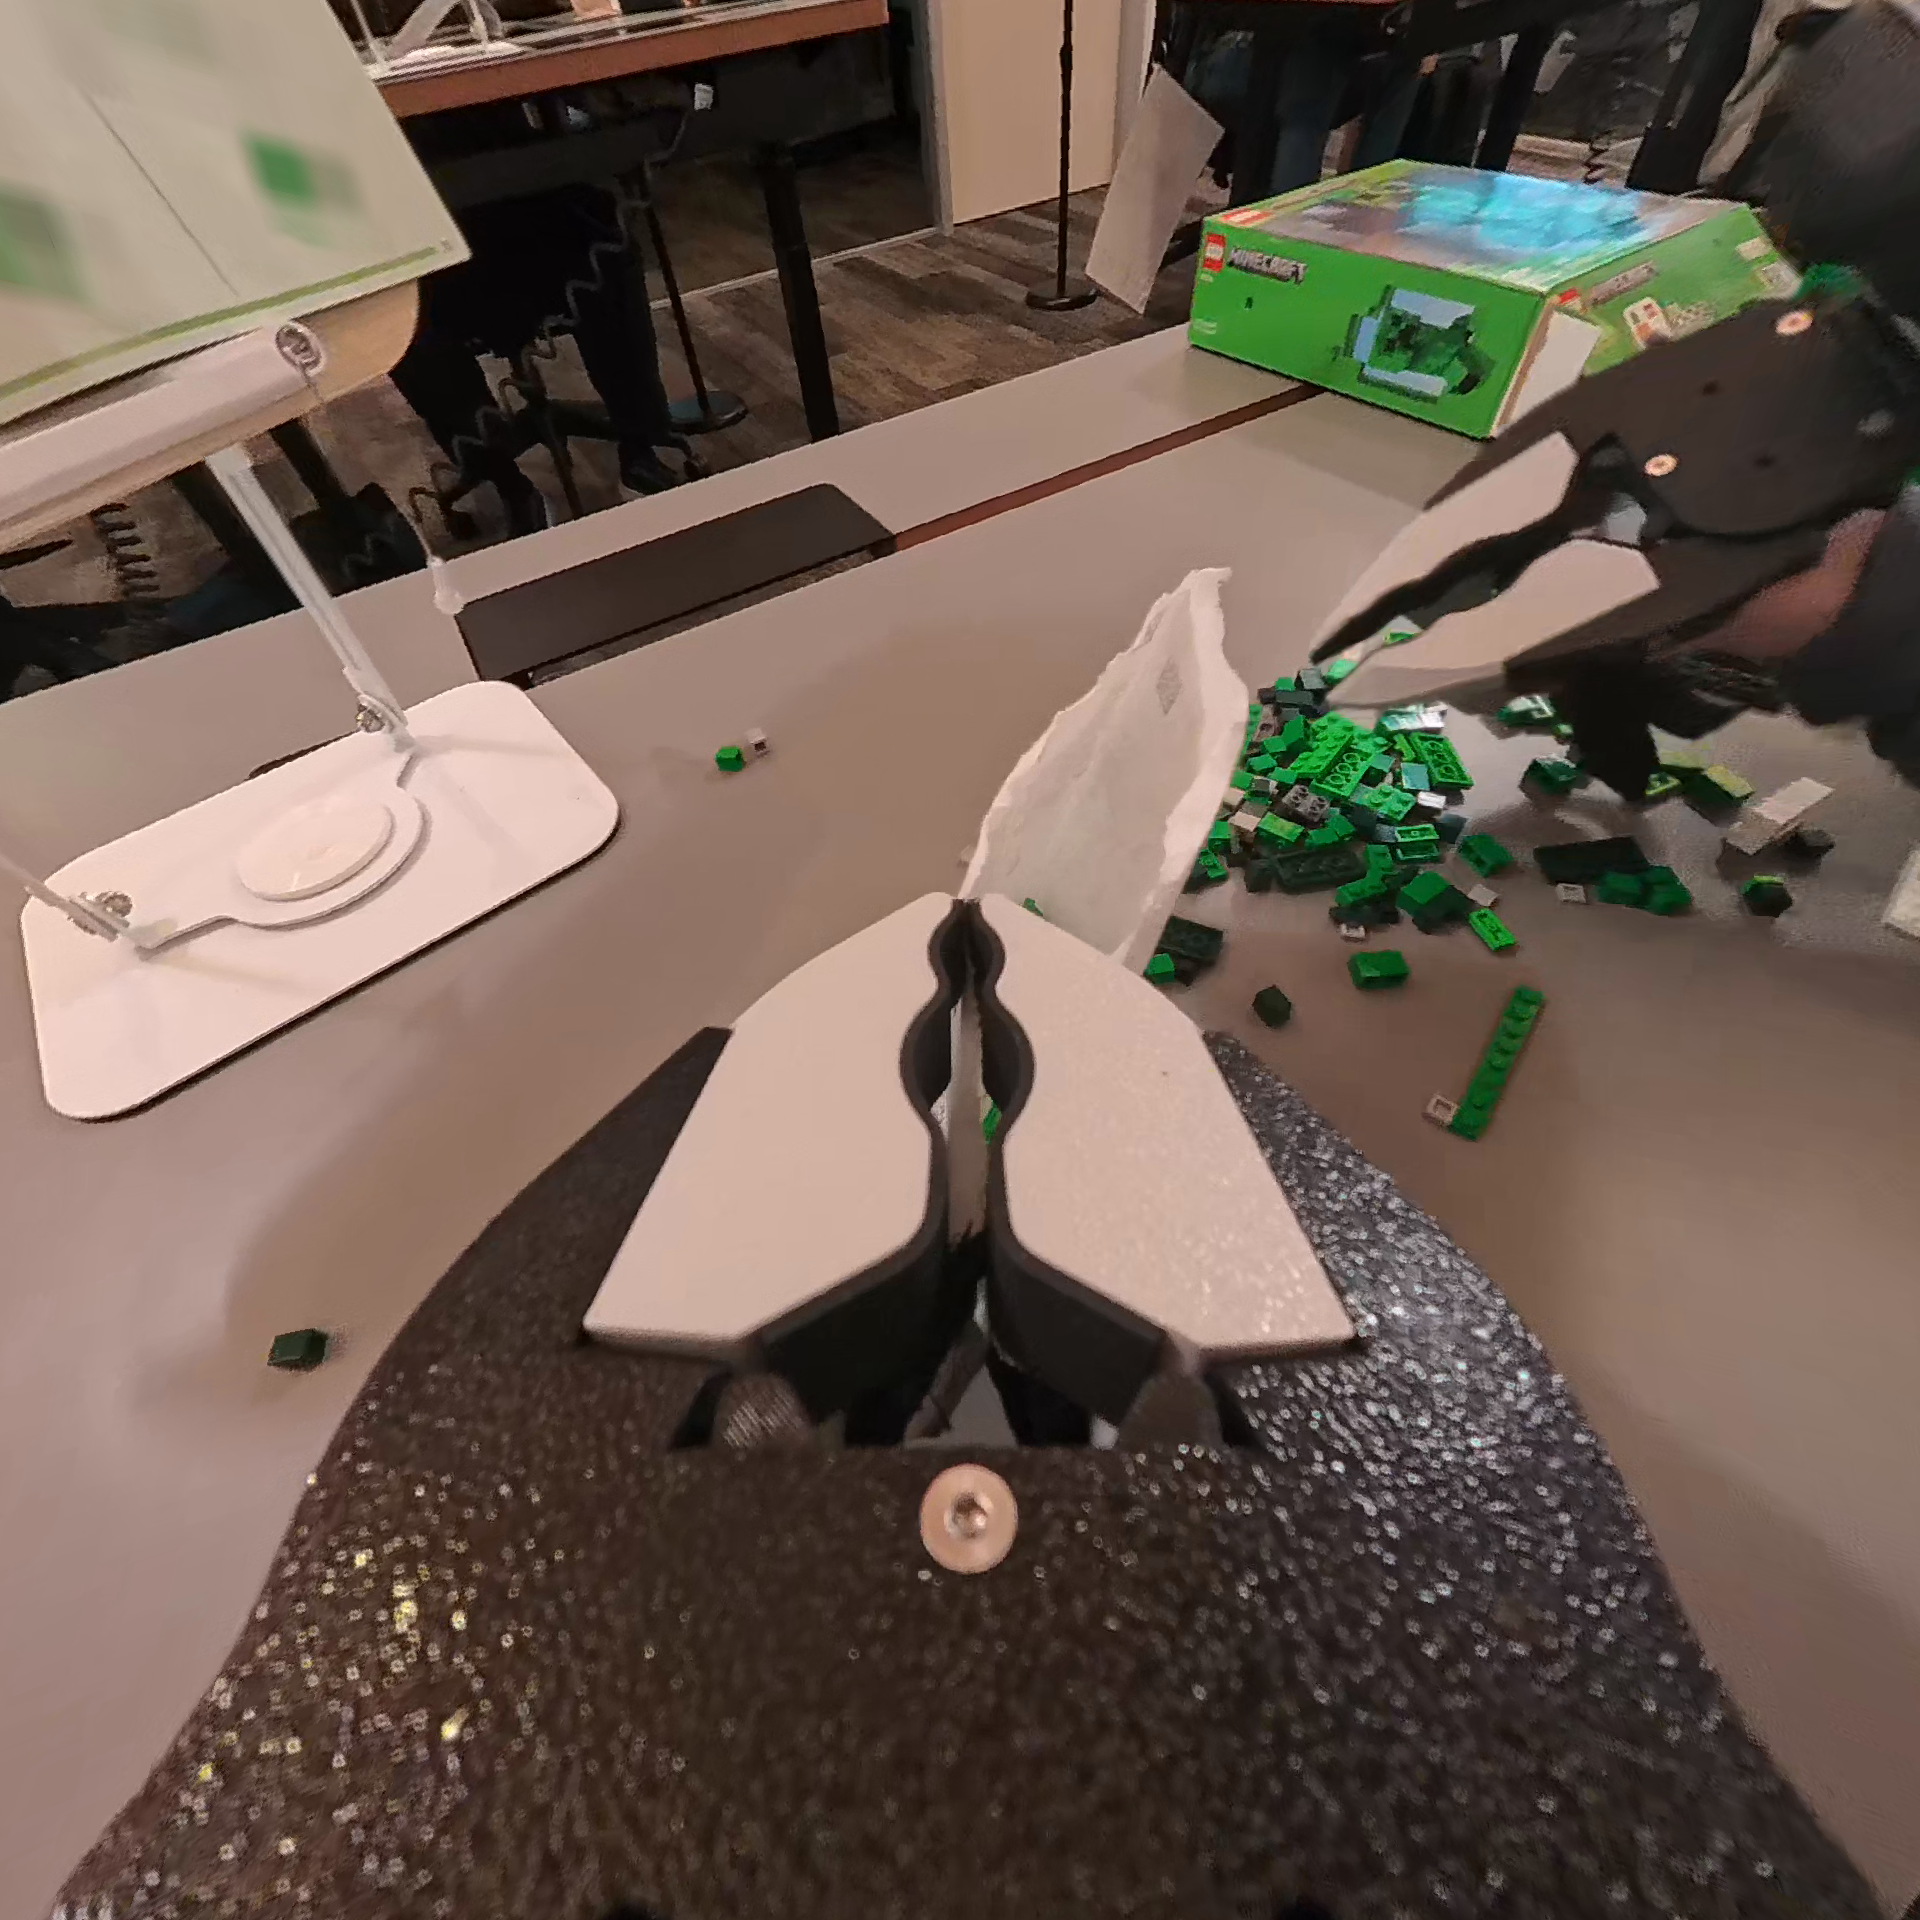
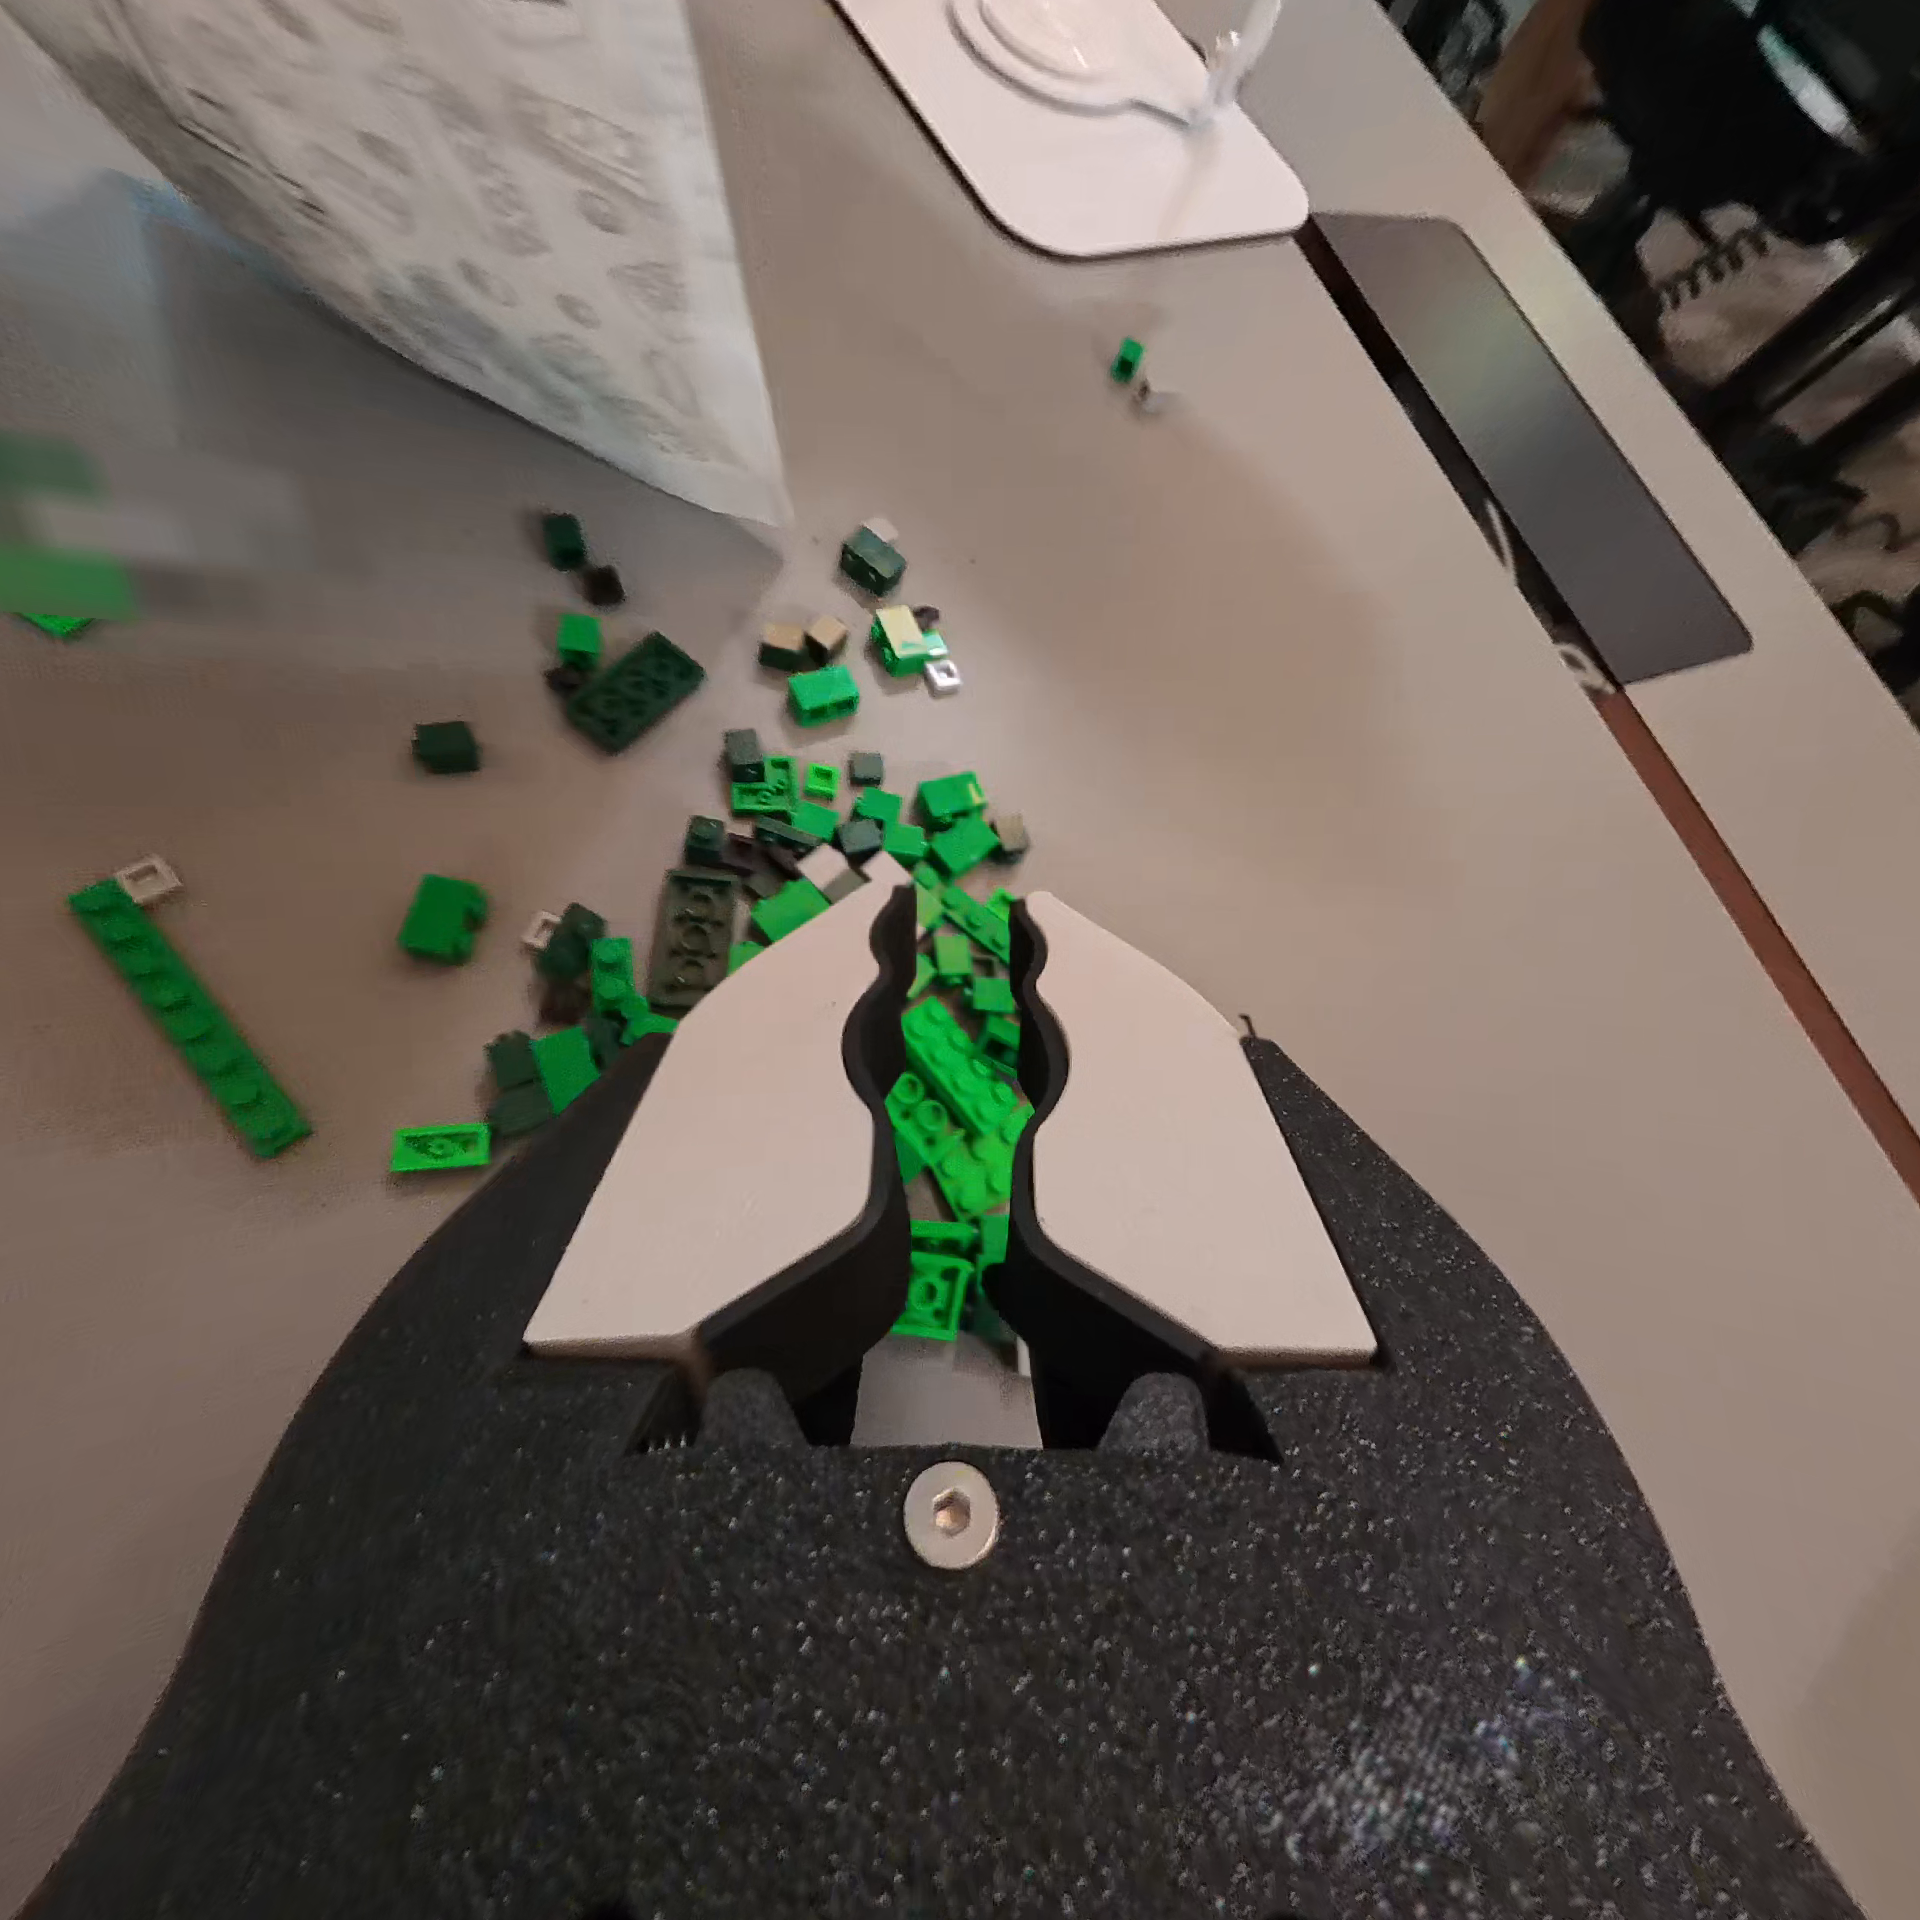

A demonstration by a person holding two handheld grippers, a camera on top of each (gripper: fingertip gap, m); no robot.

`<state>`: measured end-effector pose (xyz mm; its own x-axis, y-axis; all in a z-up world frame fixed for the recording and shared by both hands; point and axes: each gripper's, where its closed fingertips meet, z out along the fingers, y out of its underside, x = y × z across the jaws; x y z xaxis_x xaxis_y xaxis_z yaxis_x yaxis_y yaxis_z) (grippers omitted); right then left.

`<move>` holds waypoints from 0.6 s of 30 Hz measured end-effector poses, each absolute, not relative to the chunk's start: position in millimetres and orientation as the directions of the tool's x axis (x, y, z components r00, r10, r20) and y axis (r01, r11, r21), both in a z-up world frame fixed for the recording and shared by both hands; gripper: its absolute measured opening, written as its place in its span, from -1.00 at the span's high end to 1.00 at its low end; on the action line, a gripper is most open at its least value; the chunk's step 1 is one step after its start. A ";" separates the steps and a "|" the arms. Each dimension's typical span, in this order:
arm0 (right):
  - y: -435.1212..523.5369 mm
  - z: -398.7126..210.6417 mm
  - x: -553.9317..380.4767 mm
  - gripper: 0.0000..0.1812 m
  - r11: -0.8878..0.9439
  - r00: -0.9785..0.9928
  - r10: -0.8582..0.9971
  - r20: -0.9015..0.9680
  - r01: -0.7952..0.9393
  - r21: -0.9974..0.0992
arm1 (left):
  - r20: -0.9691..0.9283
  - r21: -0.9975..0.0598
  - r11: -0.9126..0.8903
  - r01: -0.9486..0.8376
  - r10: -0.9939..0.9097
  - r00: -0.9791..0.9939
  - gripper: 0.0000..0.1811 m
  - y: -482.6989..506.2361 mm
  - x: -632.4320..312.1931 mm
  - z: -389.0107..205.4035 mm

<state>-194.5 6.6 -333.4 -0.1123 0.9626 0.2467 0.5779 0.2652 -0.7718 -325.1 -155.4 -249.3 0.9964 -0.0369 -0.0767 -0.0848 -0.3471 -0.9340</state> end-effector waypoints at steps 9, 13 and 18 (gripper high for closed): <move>30.7 -358.8 -209.8 0.87 -0.055 -0.039 0.989 -0.141 0.794 -0.605 | -0.077 -0.933 -0.350 -0.089 -0.048 0.996 1.00 -150.8 -321.8 -252.8; 30.0 -368.6 -217.6 0.88 -0.208 0.104 0.959 -0.265 0.891 -0.404 | -0.076 -0.933 -0.349 -0.085 -0.040 0.996 1.00 -151.4 -324.7 -252.6; 31.2 -373.0 -218.9 0.84 -0.163 0.120 0.973 -0.199 0.963 -0.214 | -0.079 -0.932 -0.352 -0.086 -0.037 0.996 1.00 -152.5 -325.9 -252.6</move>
<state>-218.9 31.2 -373.0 0.1200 0.9727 -0.1987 0.9632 -0.1626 -0.2140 -325.9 -152.5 -252.6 0.9962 -0.0367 -0.0786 -0.0865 -0.3520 -0.9320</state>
